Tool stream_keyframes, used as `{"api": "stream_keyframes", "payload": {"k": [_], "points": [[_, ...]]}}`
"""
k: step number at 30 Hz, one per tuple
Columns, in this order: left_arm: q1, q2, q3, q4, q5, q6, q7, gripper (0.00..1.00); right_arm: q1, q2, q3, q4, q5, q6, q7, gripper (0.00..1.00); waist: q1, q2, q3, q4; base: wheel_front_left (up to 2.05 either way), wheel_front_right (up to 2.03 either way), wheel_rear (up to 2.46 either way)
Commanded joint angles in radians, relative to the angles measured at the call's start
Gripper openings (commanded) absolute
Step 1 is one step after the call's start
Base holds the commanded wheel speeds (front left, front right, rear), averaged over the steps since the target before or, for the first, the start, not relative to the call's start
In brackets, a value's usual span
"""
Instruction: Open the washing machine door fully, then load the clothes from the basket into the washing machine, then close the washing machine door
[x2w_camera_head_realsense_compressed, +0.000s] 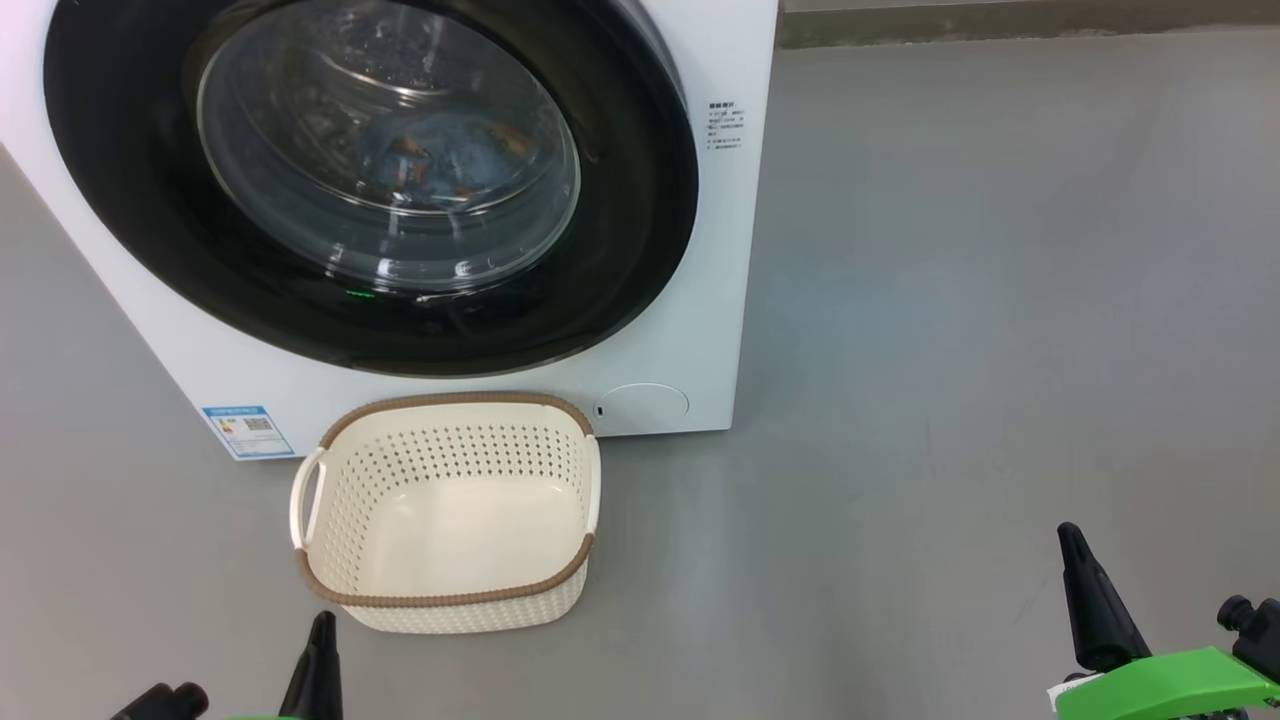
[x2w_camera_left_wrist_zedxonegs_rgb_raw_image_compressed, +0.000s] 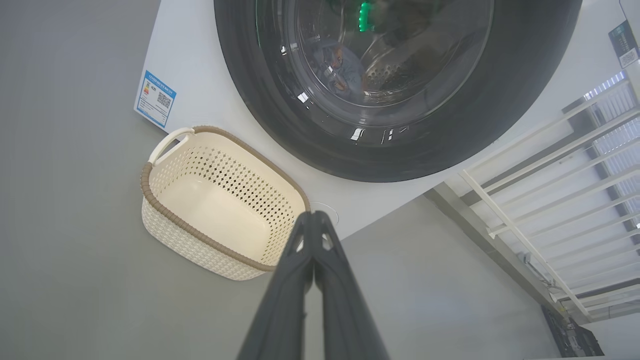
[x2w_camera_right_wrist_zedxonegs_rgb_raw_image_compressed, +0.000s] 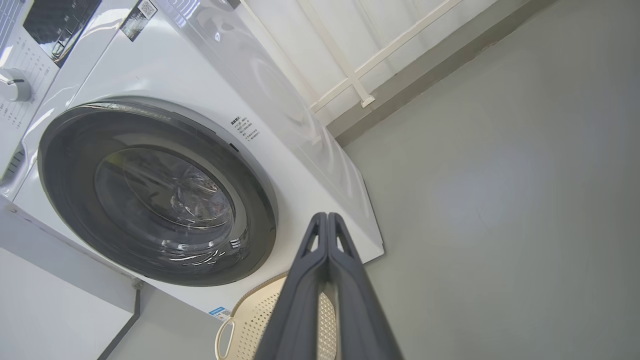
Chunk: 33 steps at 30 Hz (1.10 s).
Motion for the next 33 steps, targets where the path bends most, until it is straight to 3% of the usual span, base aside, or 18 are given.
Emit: {"api": "stream_keyframes", "payload": {"k": [1,33], "points": [[-0.046,0.017,0.023,-0.017,-0.024,-0.006,0.004,0.00,-0.043,-0.005,0.004,-0.021,0.029,-0.003,0.004,0.00,-0.0001,0.0000,0.000,0.000,0.00,0.00,0.00],[-0.088,0.023,0.082,0.005,-0.357,-0.040,0.097,0.00,-0.078,0.012,-0.005,0.021,0.395,-0.004,0.099,0.00,-0.0001,0.0000,-0.002,-0.017,0.00,0.00,0.00]]}}
